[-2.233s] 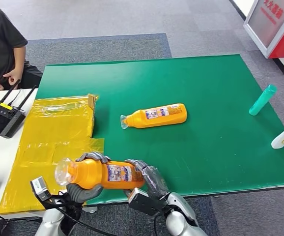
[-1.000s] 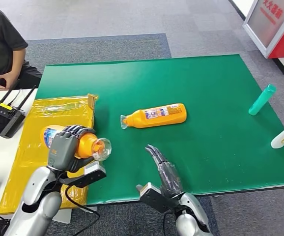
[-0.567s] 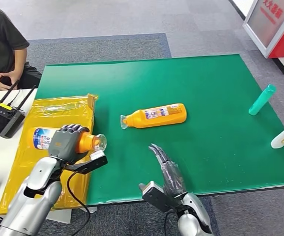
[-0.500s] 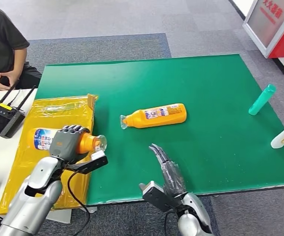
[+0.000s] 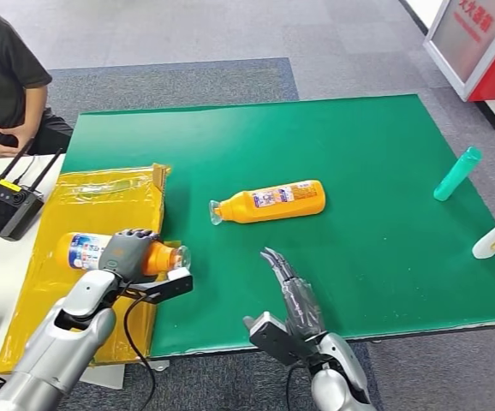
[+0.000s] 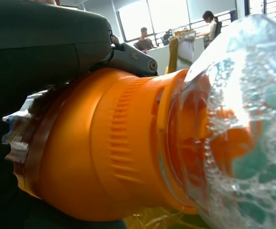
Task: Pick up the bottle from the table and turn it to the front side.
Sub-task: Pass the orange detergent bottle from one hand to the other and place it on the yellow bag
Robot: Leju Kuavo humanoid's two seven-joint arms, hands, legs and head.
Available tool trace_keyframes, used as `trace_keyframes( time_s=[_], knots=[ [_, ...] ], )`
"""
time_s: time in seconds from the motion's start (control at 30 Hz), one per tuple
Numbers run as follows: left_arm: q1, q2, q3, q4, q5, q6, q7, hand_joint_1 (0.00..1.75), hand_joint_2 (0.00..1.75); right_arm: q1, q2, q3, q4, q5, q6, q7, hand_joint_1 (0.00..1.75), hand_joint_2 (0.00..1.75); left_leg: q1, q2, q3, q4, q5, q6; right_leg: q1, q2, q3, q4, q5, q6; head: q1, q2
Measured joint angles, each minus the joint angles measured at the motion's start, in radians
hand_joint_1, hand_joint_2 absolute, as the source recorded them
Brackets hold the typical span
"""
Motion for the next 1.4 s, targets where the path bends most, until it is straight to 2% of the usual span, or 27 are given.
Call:
trace_keyframes(
  time_s=[0.07,0.23,0.33,0.47,0.7,0.87,0.97,1.07,1.2,1.27,1.3,1.4],
  knots=[
    [-0.003,0.0,-0.005,0.01,0.002,-0.002,0.005,0.37,1.75,-0.001,0.0,-0.002,0.0,0.0,0.001,0.001,0.0,1.75,0.0,0.0,0.0,0.0,0.0,0.0,0.0,0.0,0.0,0.0,0.0,0.0,0.0,0.0],
    [-0.006,0.0,-0.014,0.02,0.012,-0.001,0.014,0.03,1.75,-0.001,0.0,-0.012,0.0,-0.001,0.001,0.003,0.0,1.75,0.0,0.0,0.0,0.0,0.0,0.0,0.0,0.0,0.0,0.0,0.0,0.0,0.0,0.0],
    [-0.006,0.001,-0.017,0.022,0.022,0.001,0.022,0.0,1.75,-0.001,0.0,-0.019,0.0,-0.001,0.001,0.003,0.0,1.75,0.0,0.0,0.0,0.0,0.0,0.0,0.0,0.0,0.0,0.0,0.0,0.0,0.0,0.0],
    [-0.003,-0.001,-0.014,0.017,0.037,0.013,0.049,0.0,0.0,0.001,0.0,-0.025,-0.002,-0.002,0.001,0.006,0.0,1.75,0.0,0.0,0.0,0.0,0.0,0.0,0.0,0.0,0.0,0.0,0.0,0.0,0.0,0.0],
    [0.021,-0.012,0.013,-0.027,0.058,0.039,0.056,0.0,0.0,0.01,0.0,-0.03,-0.01,-0.004,0.001,0.01,0.0,1.75,0.0,0.0,0.0,0.0,0.0,0.0,0.0,0.0,0.0,0.0,0.0,0.0,0.0,0.0],
    [0.071,-0.02,0.044,-0.101,0.135,0.073,0.023,0.0,0.0,0.02,0.0,-0.037,-0.023,-0.004,-0.002,0.012,0.0,1.75,0.0,0.0,0.0,0.0,0.0,0.0,0.0,0.0,0.0,0.0,0.0,0.0,0.0,0.0],
    [0.118,-0.025,0.079,-0.173,0.232,0.103,-0.037,0.0,0.0,0.029,0.0,-0.041,-0.031,-0.004,-0.009,0.012,0.0,1.75,0.0,0.0,0.0,0.0,0.0,0.0,0.0,0.0,0.0,0.0,0.0,0.0,0.0,0.0],
    [0.186,-0.032,0.134,-0.261,0.429,0.116,-0.169,0.0,0.0,0.042,-0.001,-0.045,-0.04,-0.013,-0.024,0.0,0.0,1.75,0.0,0.0,0.0,0.0,-0.001,0.0,0.0,0.001,0.0,0.0,-0.001,0.0,0.0,0.0],
    [0.274,-0.048,0.213,-0.363,0.622,0.101,-0.323,0.0,1.75,0.055,-0.003,-0.049,-0.051,-0.035,-0.042,-0.024,0.0,1.75,0.0,0.001,0.0,0.0,-0.001,-0.001,0.0,0.001,0.0,0.0,-0.001,-0.001,0.0,0.0],
    [0.311,-0.06,0.247,-0.401,0.724,0.051,-0.392,0.0,1.75,0.061,-0.005,-0.05,-0.059,-0.055,-0.053,-0.043,0.0,1.75,0.0,0.001,0.0,0.0,-0.001,-0.001,0.0,0.001,0.0,0.0,-0.001,-0.001,0.0,0.0],
    [0.332,-0.066,0.264,-0.416,0.822,-0.011,-0.444,0.0,1.75,0.066,-0.006,-0.05,-0.064,-0.073,-0.062,-0.06,0.0,1.75,0.0,0.001,0.0,0.0,-0.001,-0.001,0.0,0.001,0.0,0.0,-0.001,-0.001,0.0,0.0],
    [0.403,-0.089,0.323,-0.447,1.198,-0.316,-0.615,0.0,1.75,0.087,-0.011,-0.05,-0.088,-0.131,-0.097,-0.131,0.0,1.75,0.0,0.001,0.0,0.0,-0.001,0.0,0.0,0.001,0.0,0.0,-0.001,-0.001,0.0,0.0]
  ],
)
